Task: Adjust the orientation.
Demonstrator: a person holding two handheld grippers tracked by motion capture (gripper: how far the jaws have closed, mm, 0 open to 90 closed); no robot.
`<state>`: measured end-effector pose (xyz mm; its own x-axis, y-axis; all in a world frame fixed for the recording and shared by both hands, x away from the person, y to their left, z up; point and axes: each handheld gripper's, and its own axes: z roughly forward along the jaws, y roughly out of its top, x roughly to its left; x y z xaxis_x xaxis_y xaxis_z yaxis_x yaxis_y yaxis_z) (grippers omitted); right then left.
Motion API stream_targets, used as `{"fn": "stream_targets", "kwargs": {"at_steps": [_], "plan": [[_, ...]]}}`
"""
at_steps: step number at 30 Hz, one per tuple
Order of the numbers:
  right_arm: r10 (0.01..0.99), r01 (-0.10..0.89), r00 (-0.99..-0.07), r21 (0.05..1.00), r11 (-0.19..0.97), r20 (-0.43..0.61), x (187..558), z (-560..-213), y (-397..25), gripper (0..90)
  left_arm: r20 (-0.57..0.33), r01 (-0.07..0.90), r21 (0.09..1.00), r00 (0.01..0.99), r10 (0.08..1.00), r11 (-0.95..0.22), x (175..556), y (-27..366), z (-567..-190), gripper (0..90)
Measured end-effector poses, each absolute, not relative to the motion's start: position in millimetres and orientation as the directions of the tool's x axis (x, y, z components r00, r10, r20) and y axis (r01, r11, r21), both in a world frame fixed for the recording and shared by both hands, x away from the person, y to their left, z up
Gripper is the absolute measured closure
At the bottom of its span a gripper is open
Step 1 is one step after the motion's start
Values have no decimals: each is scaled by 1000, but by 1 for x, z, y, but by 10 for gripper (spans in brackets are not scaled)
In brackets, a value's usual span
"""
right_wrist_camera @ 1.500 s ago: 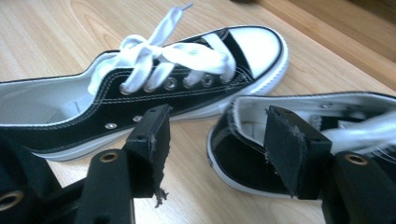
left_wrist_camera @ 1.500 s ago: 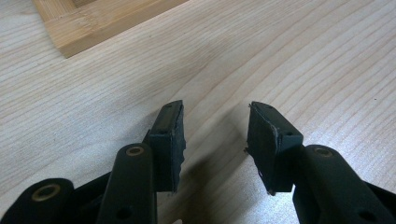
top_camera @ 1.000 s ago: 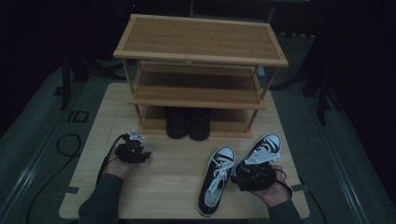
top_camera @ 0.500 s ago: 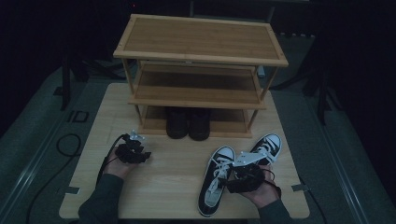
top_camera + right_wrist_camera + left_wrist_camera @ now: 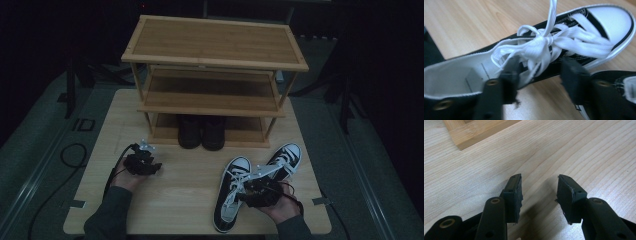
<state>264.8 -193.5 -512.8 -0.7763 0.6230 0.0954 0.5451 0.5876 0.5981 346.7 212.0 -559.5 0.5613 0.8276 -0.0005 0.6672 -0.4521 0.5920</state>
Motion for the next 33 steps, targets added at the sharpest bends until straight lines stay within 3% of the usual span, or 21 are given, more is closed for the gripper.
{"fn": "stream_targets", "kwargs": {"at_steps": [5,9,15,24,33], "plan": [[623,524,-781,581,623,38,266,-510,-191,749,-1,667,592,562,827,-453,347,212,-559,557],[641,507,-767,590,628,-22,269,-509,-194,817,0,667,592,562,827,-453,347,212,-560,557],[664,482,-741,606,632,-103,274,-508,-191,834,-1,666,594,560,828,-450,347,212,-560,558],[689,478,-719,657,583,-88,279,-508,-193,838,3,665,595,560,828,-452,347,212,-560,559],[678,415,-730,732,541,-87,277,-510,-201,848,-2,665,597,561,828,-449,347,212,-560,560]]}}
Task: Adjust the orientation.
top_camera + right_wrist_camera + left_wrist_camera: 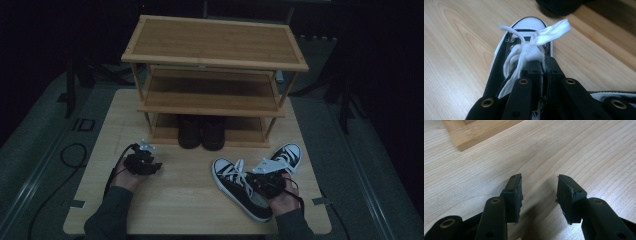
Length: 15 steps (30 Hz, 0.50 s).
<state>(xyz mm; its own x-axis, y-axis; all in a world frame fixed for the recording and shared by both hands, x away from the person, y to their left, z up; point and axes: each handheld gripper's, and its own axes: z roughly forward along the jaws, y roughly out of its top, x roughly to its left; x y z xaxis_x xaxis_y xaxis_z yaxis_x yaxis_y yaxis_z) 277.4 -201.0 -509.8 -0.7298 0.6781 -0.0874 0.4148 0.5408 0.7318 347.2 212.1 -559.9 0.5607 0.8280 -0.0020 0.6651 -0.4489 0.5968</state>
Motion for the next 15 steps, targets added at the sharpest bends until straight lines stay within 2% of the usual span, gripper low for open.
{"fn": "stream_targets", "kwargs": {"at_steps": [8,15], "plan": [[659,355,-743,764,539,-120,280,-498,-192,851,-4,665,597,562,827,-449,347,212,-560,561],[630,349,-773,781,518,-72,284,-497,-189,851,-5,665,598,561,828,-447,347,213,-560,561]]}}
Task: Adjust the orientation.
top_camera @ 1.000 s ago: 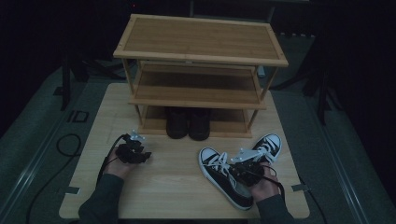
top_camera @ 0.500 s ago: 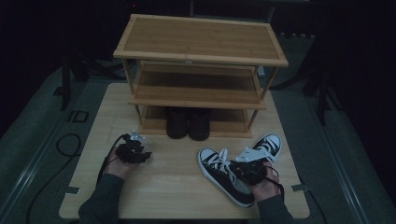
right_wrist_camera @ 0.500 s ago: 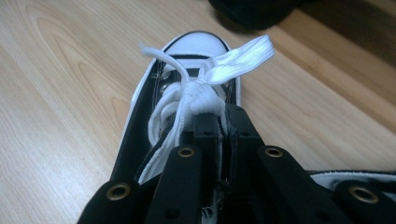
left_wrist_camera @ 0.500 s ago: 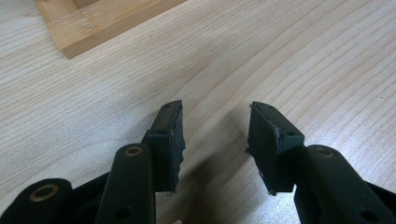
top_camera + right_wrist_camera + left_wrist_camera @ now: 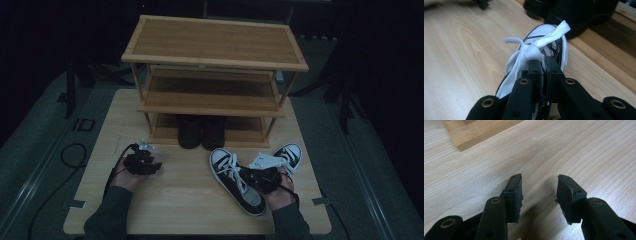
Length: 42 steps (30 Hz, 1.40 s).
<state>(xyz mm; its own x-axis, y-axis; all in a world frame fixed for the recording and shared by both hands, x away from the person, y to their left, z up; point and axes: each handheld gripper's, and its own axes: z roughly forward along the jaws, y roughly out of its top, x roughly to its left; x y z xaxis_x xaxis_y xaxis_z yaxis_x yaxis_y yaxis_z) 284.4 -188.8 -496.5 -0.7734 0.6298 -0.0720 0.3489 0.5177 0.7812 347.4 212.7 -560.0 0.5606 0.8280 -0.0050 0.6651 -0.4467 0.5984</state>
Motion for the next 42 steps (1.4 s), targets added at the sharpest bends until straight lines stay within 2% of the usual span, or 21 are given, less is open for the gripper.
{"fn": "stream_targets", "kwargs": {"at_steps": [7,10,13,15,20,28,30,35,42], "plan": [[617,348,-785,785,512,-55,287,-498,-186,850,-5,664,599,562,827,-447,347,213,-560,561],[634,359,-769,762,539,-86,288,-506,-186,850,-7,666,598,561,828,-447,348,214,-560,561],[642,385,-764,748,540,-71,289,-509,-190,847,-6,666,598,560,828,-446,348,213,-560,561],[655,415,-751,710,568,-85,289,-512,-192,836,-4,665,598,561,828,-448,348,213,-560,561],[655,428,-753,708,562,-64,285,-506,-200,729,-1,664,599,560,829,-448,347,213,-560,560],[656,422,-751,710,563,-74,282,-495,-207,633,-6,664,601,560,829,-444,348,213,-560,559],[649,416,-759,736,535,-42,281,-489,-211,603,-6,664,601,560,829,-445,348,213,-560,559],[695,424,-716,752,504,-62,283,-474,-225,590,-3,664,599,561,828,-448,348,213,-560,555],[738,463,-671,737,494,-72,289,-475,-234,580,-6,663,601,562,827,-446,348,213,-560,555]]}}
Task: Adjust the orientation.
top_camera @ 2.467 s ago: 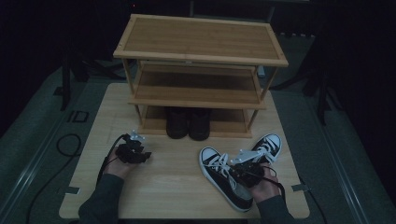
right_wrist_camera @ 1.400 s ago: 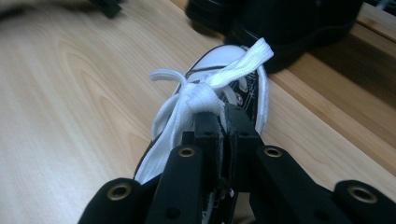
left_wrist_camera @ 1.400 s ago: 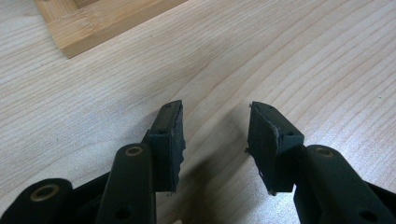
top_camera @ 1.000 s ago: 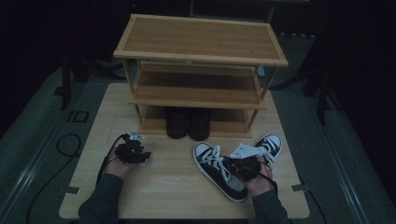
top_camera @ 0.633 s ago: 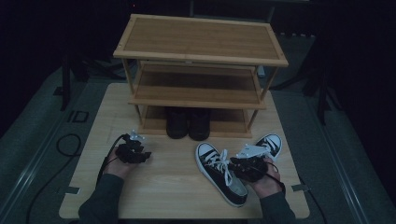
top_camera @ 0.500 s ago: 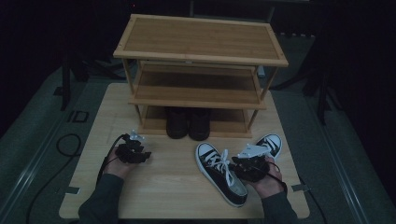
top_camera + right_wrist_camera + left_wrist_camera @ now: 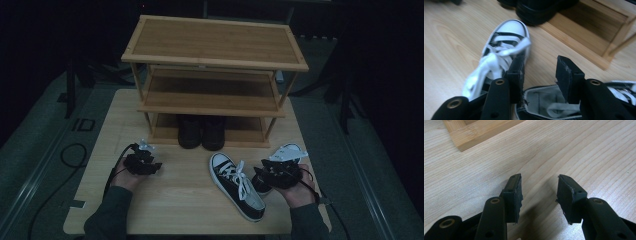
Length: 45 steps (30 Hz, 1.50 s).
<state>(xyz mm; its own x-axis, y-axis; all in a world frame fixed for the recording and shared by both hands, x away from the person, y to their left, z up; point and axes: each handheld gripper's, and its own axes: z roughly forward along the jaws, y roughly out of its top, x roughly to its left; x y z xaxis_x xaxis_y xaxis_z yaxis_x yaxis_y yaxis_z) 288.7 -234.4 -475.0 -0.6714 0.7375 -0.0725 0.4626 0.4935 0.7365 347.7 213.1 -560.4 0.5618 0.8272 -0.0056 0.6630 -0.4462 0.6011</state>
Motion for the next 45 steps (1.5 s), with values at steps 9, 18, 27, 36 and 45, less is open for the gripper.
{"fn": "stream_targets", "kwargs": {"at_steps": [9,18,27,36,45], "plan": [[793,523,-604,710,472,-82,292,-484,-247,663,-4,662,602,562,827,-447,347,213,-560,554],[814,574,-571,657,488,-107,292,-496,-256,829,-3,663,600,561,828,-448,347,213,-560,553],[835,612,-540,633,474,-104,297,-507,-259,882,-4,663,599,564,826,-450,347,213,-560,553],[844,630,-503,588,507,-189,295,-511,-264,900,-5,663,600,564,826,-449,347,214,-560,552],[860,651,-462,575,495,-218,290,-512,-280,898,-7,663,602,561,828,-444,347,214,-560,553]]}}
